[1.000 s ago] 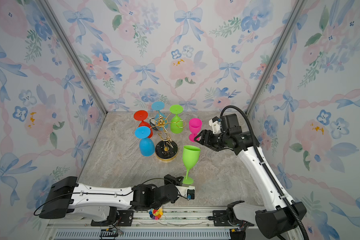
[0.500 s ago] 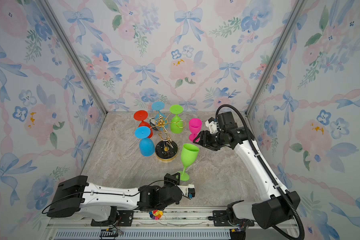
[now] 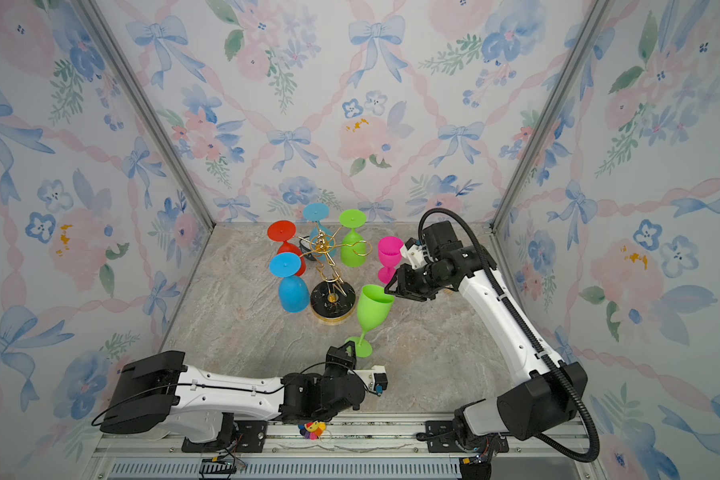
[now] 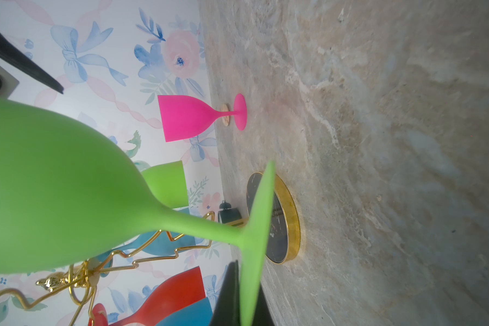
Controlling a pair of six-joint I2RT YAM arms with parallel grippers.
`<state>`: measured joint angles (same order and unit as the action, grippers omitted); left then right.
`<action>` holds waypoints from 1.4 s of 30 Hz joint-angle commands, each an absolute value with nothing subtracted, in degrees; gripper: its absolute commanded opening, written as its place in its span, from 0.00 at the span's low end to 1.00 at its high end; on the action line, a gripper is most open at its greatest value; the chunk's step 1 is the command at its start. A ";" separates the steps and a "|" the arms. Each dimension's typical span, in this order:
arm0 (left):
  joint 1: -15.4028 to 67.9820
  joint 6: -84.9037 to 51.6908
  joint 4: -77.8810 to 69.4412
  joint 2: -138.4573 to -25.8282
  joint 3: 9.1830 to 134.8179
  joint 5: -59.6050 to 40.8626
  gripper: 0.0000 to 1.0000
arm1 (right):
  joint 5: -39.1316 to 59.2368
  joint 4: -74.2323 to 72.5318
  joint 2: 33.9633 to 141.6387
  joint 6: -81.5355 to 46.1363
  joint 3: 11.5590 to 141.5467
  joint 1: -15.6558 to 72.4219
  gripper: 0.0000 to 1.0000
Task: Take the wine glass off the wine glass rack
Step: 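Grasp the green glass bowl with the right gripper while the left holds the base, then turn the green glass upright with the right gripper while the left gripper releases the base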
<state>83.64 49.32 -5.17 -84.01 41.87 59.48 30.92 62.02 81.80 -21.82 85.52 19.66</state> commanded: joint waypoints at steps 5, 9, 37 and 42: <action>83.77 51.59 -9.10 -84.88 40.61 63.10 0.00 | 31.73 65.06 82.53 -20.65 87.56 21.08 0.28; 83.74 52.21 -9.83 -84.88 40.52 63.63 0.00 | 31.77 65.30 82.53 -20.40 86.89 21.53 0.24; 83.91 50.06 -9.93 -84.25 40.87 61.69 0.20 | 31.52 65.66 82.27 -19.33 85.95 22.15 0.00; 84.04 47.32 -9.27 -82.91 41.04 59.10 0.44 | 30.58 65.15 82.01 -19.42 85.85 21.54 0.00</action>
